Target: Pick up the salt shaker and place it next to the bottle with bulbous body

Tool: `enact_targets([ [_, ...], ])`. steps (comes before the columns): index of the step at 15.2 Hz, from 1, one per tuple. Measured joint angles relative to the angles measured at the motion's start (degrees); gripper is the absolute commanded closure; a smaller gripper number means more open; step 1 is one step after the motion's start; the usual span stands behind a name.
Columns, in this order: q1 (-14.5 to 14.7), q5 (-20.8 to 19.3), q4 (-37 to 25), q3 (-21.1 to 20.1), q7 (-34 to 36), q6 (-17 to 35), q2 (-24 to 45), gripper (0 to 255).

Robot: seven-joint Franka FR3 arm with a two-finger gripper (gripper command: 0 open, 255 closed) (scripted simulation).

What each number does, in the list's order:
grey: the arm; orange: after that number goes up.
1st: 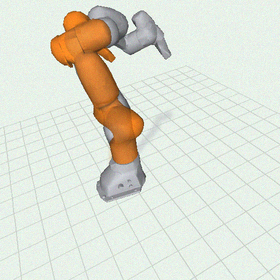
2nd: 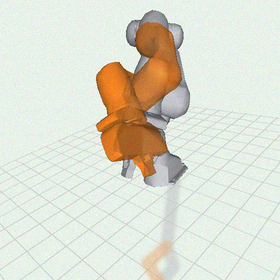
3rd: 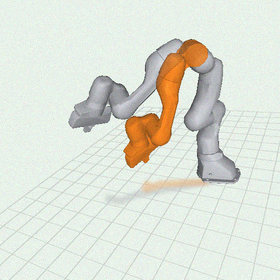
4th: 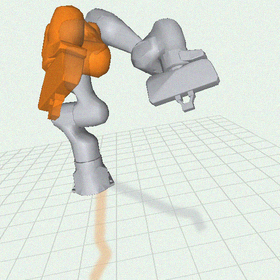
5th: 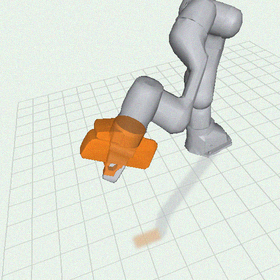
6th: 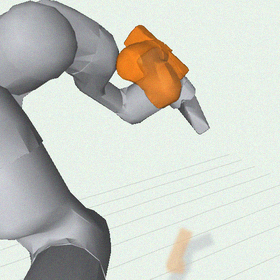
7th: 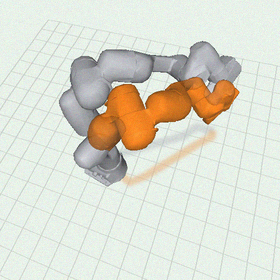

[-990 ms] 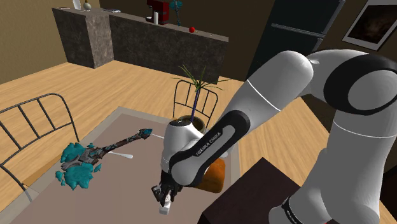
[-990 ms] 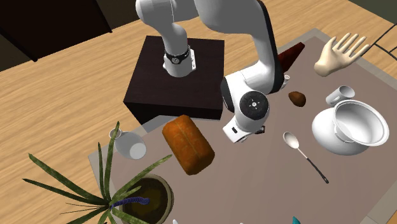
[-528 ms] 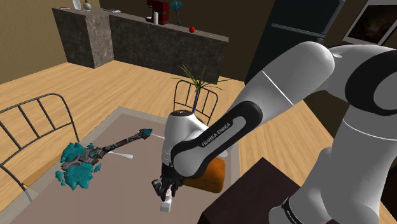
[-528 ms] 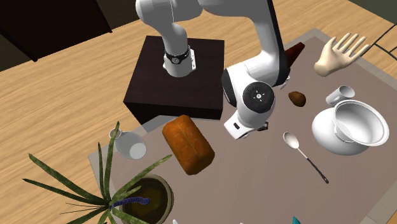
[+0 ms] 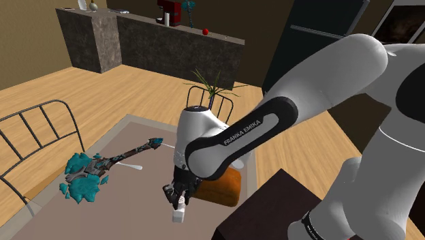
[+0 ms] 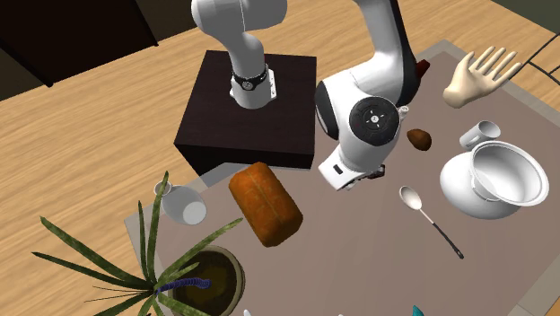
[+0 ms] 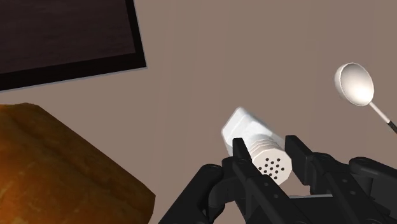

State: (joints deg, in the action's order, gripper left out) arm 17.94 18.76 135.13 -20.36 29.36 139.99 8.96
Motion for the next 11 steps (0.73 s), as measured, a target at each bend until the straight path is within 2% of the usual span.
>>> enact_targets([
  [11, -0.4, 0.5, -1.8, -0.1, 1.3, -8.4, -6.9, 255],
])
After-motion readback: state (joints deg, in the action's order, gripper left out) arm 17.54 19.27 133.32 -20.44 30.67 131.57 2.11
